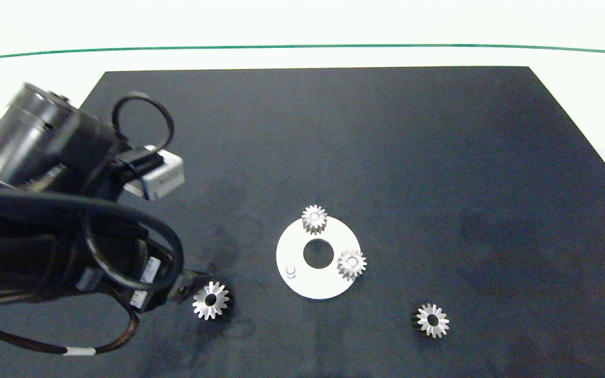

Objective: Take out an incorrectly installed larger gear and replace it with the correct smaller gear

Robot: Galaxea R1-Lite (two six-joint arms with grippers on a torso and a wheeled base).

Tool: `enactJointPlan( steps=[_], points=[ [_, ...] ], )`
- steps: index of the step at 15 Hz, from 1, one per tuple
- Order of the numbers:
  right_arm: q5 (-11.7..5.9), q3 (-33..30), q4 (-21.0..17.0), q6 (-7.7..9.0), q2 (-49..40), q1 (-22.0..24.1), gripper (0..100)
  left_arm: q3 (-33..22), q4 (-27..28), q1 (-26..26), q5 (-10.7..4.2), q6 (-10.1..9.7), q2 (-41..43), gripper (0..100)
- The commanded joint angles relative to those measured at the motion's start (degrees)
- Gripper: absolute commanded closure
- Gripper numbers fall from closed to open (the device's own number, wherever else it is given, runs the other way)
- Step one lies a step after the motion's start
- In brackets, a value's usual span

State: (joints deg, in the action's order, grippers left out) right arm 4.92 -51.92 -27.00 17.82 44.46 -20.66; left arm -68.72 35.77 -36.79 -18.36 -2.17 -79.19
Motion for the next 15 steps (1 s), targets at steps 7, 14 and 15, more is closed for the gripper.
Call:
enactJointPlan(
  steps=[7, 14, 15],
  points=[
    [-4.05, 6.04, -0.95, 5.56, 13.2, -4.74, 0, -30.42, 28.57, 17.54, -0.27, -10.22, 11.69, 0],
    [-10.37, -1.69, 0.37, 7.31, 29.98, -16.6, 0, -32.71, 32.52, 12.97, -0.19, -7.23, 19.25, 0],
    [-12.57, -2.75, 0.37, 7.23, 32.45, -18.98, 0, -33.23, 33.14, 12.88, -0.19, -7.23, 19.6, 0]
  ],
)
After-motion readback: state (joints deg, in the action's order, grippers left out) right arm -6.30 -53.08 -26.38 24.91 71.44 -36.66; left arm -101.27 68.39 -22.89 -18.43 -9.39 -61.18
